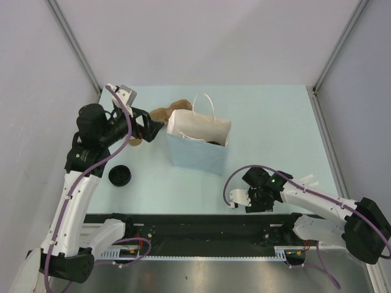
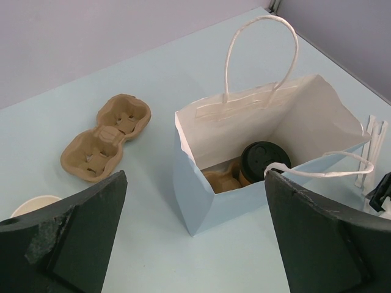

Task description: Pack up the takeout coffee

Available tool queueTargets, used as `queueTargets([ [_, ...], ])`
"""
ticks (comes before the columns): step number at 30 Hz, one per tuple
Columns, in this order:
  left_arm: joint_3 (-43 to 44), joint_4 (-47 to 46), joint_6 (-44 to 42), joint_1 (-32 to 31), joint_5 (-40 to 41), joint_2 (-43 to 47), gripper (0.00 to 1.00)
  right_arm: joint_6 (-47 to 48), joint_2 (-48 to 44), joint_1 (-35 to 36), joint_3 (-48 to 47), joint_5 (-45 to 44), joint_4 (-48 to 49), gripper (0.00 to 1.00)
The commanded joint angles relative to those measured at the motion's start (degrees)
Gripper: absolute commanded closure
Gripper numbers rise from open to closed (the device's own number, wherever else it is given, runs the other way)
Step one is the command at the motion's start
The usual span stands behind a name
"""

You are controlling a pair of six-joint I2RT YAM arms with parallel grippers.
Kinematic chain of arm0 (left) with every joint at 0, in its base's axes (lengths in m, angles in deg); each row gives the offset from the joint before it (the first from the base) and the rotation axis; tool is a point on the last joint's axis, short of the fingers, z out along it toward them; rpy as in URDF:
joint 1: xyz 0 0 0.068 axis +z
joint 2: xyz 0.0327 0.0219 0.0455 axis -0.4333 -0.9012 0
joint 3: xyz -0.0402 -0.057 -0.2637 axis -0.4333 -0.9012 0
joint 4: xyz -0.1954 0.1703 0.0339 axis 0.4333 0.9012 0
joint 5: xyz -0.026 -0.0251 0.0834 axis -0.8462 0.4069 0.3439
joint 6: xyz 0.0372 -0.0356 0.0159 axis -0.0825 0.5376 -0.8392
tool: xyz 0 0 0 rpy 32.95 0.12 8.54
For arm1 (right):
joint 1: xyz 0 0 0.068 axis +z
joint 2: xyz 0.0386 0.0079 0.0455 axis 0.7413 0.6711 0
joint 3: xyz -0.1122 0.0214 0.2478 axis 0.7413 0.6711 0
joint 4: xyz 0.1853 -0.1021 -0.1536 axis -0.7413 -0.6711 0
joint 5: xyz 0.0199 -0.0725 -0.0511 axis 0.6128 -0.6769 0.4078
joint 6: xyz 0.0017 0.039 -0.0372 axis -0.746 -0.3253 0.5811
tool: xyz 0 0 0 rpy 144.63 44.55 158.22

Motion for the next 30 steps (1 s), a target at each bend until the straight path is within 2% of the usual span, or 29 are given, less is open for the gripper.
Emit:
queueTargets([
  [1,-0.1,-0.4,1.0,0.5,0.2,0.2,0.01,1.3,0.6,0.7,0.4,-1.7,6.3,0.58],
  [18,0.0,-0.9,0.3,0.5,-0.4,-0.7,0.01,4.3,2.1,3.6,2.5,0.8,5.2,0.60],
  [21,0.0,-1.1,0.3,0.5,-0.4,-0.8,0.00,4.7,2.1,3.6,2.6,0.9,5.6,0.69],
  [25,0.1,-1.2,0.3,0.5,-0.5,-0.9,0.00,4.0,1.7,3.6,1.5,0.5,5.6,0.91],
  [27,0.3,-1.2,0.3,0.5,-0.8,-1.1,0.01,3.3,1.8,3.3,0.2,0.6,5.1,0.99],
  [30,0.5,-1.3,0.2,0.5,-1.5,-1.6,0.01,1.5,1.5,2.7,-3.5,1.4,4.7,1.00],
])
